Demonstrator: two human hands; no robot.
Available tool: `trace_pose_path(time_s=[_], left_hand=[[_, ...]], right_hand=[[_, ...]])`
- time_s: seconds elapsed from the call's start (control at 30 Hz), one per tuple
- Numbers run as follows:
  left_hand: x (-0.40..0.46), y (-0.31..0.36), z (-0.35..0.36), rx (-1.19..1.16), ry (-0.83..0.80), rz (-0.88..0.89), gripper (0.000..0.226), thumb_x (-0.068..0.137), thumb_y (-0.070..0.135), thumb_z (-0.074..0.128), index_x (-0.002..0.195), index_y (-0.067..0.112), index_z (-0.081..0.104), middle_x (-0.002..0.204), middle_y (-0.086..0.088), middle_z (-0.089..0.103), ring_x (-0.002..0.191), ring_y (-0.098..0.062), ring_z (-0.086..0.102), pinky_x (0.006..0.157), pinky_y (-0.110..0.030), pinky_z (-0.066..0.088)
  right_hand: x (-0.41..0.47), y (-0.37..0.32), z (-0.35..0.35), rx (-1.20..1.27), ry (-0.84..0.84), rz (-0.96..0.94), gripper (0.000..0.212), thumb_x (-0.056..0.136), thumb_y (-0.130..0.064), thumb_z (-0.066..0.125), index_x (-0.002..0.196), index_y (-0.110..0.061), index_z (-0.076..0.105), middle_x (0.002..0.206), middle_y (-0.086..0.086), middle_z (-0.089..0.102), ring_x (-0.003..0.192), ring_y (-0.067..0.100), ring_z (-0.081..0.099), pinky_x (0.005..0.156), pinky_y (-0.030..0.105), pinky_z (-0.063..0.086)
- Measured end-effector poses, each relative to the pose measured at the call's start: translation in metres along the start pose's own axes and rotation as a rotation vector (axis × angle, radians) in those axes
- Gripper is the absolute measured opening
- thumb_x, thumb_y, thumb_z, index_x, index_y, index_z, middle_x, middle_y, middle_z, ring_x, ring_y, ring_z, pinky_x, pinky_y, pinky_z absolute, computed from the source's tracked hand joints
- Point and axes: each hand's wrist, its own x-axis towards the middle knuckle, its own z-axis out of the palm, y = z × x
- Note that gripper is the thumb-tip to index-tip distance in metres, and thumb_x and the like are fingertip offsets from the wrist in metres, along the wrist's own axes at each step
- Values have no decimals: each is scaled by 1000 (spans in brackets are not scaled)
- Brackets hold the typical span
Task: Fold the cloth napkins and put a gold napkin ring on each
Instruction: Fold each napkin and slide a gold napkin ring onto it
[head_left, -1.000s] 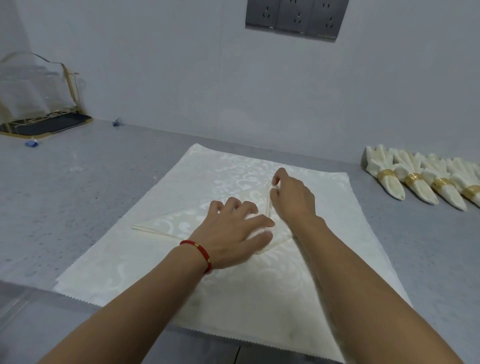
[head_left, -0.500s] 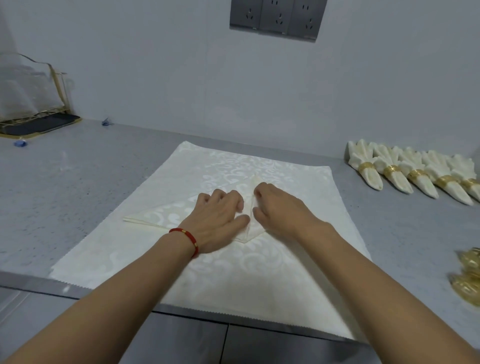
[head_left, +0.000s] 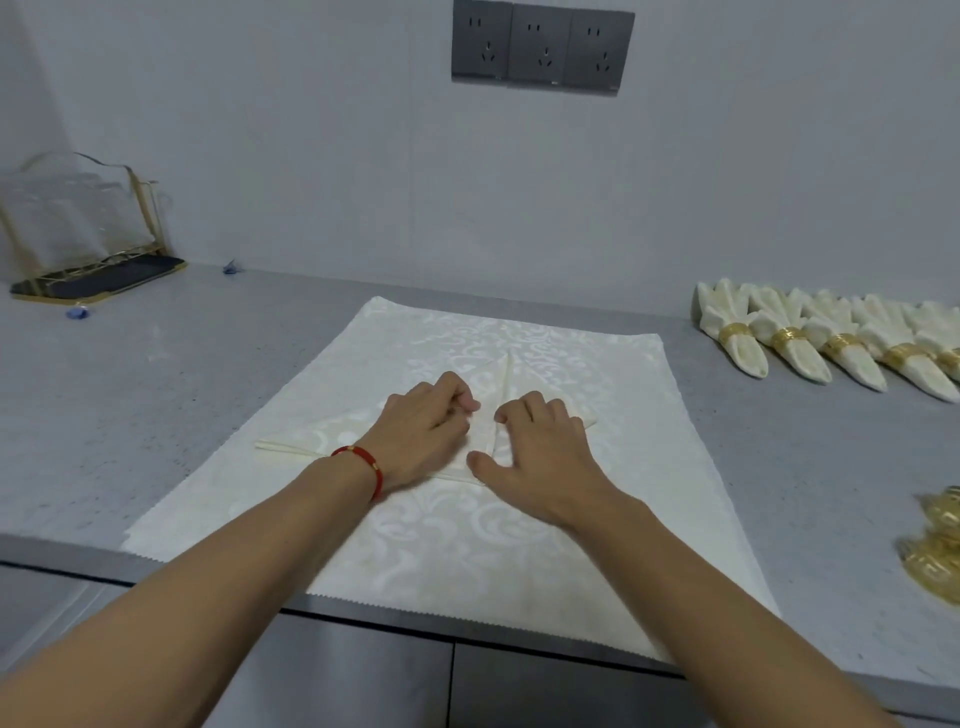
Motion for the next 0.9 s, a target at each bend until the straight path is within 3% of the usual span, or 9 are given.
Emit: trace_pose_path(time_s=[0.1,0.23,0.4,0.47,0.53,0.63,0.73,0.8,0.9], left_hand=[[2,-8,-15,278,8,-50,38,89,8,45,119,30,54,113,5,58,109,-23,52,83,-36,38],[-1,-31,-41,646,34,-304,38,94,22,50,131,30,47,115,0,50,112,-29,49,94,-44,41],[-5,-17,-99,510,-279,-460,51,91,39,63,138,47,44,131,6,53,117,-20,54,103,-34,42],[-7,-5,-120,164,-466,-561,52,91,30,71,134,52,52,138,7,55,119,-22,59,99,-35,48],[-7,1,-133,-211,-540,-568,38,93,19,71,127,37,65,128,-1,68,103,-24,68,83,-36,56],[0,9,-132,-538,-332,-606,25,100,23,56,116,10,71,109,-9,73,79,-19,72,63,-28,61],[16,10,-112,-901,-165,-644,24,102,14,44,110,-1,61,115,-21,72,91,-32,76,68,-32,64],[28,11,-92,-816,-76,-595,18,100,8,51,111,-3,61,113,-19,74,95,-33,74,75,-36,64],[43,14,-59,-439,27,-518,15,92,4,61,98,-7,68,91,-19,74,70,-28,64,66,-38,57]], right_hand=[[2,0,-1,44,0,17,59,89,-62,56,131,-22,52,123,-6,44,112,21,40,95,37,32],[2,3,-2,64,-26,12,60,90,-60,58,136,-21,51,127,-6,44,116,21,39,98,36,30],[0,8,-9,71,-64,-40,60,92,-61,57,139,-24,51,131,-7,44,121,18,39,101,34,29],[-2,12,-14,90,-93,-67,57,92,-60,58,138,-27,51,132,-9,44,121,16,37,103,33,28],[-3,17,-18,120,-129,-88,55,92,-60,59,137,-30,52,131,-12,43,123,14,36,106,33,28],[-5,19,-23,148,-184,-90,65,83,-68,50,138,-32,52,131,-14,43,124,12,35,108,32,26],[-5,19,-25,167,-192,-83,77,72,-70,39,139,-33,51,130,-14,43,124,12,36,105,31,26],[-5,19,-25,165,-197,-78,72,75,-63,45,141,-33,50,130,-14,42,124,13,35,104,31,26],[-5,19,-23,151,-187,-89,69,78,-60,47,141,-32,50,131,-13,42,123,12,35,103,30,25]])
